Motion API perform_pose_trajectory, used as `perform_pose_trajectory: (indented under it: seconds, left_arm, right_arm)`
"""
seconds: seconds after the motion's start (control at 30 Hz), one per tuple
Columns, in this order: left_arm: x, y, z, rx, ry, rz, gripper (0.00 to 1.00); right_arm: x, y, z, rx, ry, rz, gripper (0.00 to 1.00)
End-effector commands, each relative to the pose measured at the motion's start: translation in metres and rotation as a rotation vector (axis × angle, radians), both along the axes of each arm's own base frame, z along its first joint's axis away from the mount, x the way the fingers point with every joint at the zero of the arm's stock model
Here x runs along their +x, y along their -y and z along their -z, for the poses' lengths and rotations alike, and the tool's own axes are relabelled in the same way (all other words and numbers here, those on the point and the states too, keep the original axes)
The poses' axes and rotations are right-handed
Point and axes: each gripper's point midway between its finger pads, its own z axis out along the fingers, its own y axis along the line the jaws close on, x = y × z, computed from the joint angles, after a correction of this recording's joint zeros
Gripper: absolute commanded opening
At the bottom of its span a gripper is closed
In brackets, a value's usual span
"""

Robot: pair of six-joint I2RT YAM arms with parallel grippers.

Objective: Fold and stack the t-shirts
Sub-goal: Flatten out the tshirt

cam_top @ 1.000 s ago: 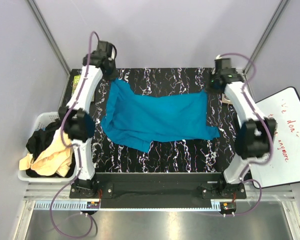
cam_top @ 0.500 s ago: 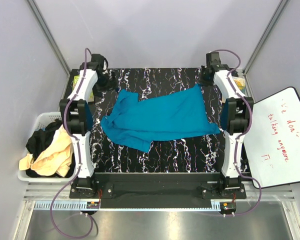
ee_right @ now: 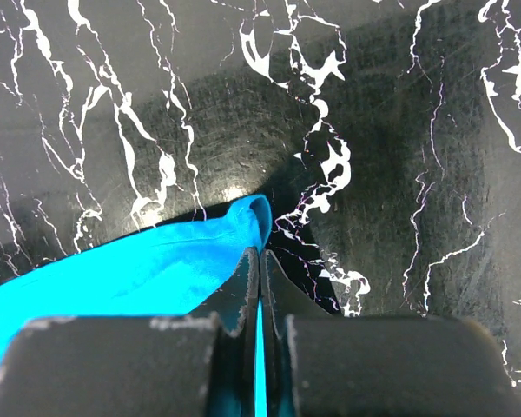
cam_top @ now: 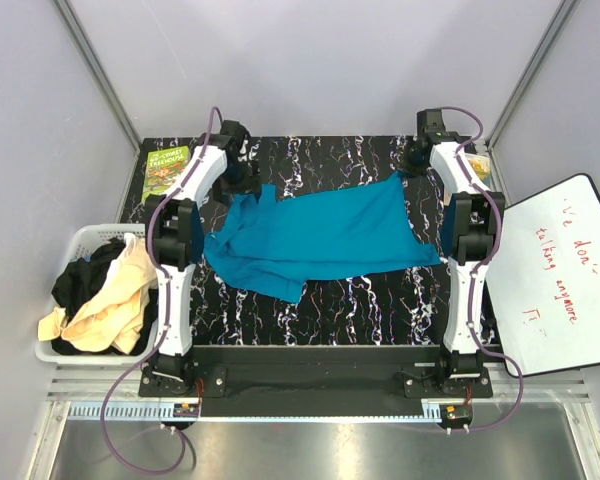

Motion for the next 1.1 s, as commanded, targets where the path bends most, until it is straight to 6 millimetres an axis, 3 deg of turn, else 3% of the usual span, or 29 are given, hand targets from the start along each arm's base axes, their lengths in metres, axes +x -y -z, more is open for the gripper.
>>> perform_pose_trajectory:
  seconds: [0.0,0.1,0.23,0.27,0.33,0.37,0.4,0.53,0.73,0.83,0.87,0.9,0.93,0.97,1.03,1.07]
  left_arm:
    - [0.015,-0.034,-0.002,0.130,0.029,-0.113,0.85]
    - [0.021,-0.036,0.000,0.136,0.037,-0.138,0.83]
    - [0.026,-0.034,0.012,0.128,0.019,-0.140,0.71]
    - [0.027,-0.034,0.018,0.129,0.011,-0.141,0.52]
    - [0.029,-0.036,0.020,0.136,0.010,-0.151,0.29]
    - [0.029,-0.037,0.021,0.142,0.010,-0.153,0.04]
    - [0.029,-0.040,0.021,0.157,0.010,-0.161,0.00]
    - [0.029,-0.059,0.015,0.178,0.015,-0.193,0.00]
    - [0.030,-0.111,-0.030,0.239,0.101,-0.318,0.00]
    - [0.029,-0.128,-0.030,0.256,0.089,-0.347,0.00]
    - [0.027,-0.128,-0.028,0.247,0.073,-0.342,0.10]
    - [0.026,-0.130,-0.026,0.248,0.058,-0.334,0.33]
    - [0.023,-0.129,-0.022,0.246,0.037,-0.326,0.69]
    - [0.022,-0.127,-0.021,0.235,0.032,-0.322,0.84]
    - [0.024,-0.121,-0.023,0.213,0.050,-0.316,0.99]
    - [0.026,-0.114,-0.025,0.193,0.065,-0.296,0.99]
  right_arm:
    - [0.010,0.001,-0.019,0.037,0.045,0.003,0.00]
    - [0.009,0.001,-0.017,0.044,0.042,0.001,0.00]
    - [0.009,0.000,-0.015,0.050,0.035,-0.002,0.00]
    - [0.008,0.000,-0.014,0.050,0.032,-0.002,0.00]
    - [0.008,0.002,-0.014,0.048,0.032,-0.001,0.00]
    - [0.006,0.004,-0.013,0.048,0.028,0.002,0.00]
    - [0.006,0.004,-0.013,0.049,0.028,0.004,0.00]
    - [0.003,0.008,-0.012,0.047,0.022,0.007,0.00]
    - [-0.004,0.012,-0.012,0.043,0.012,0.019,0.00]
    - [-0.008,0.012,-0.009,0.048,0.004,0.018,0.00]
    - [-0.008,0.012,-0.008,0.050,0.004,0.017,0.00]
    - [-0.009,0.011,-0.008,0.051,0.002,0.014,0.00]
    - [-0.010,0.011,-0.007,0.053,0.000,0.014,0.00]
    - [-0.010,0.011,-0.006,0.053,-0.001,0.014,0.00]
    - [-0.010,0.011,-0.006,0.054,-0.001,0.012,0.00]
    - [-0.010,0.011,-0.006,0.057,0.000,0.013,0.00]
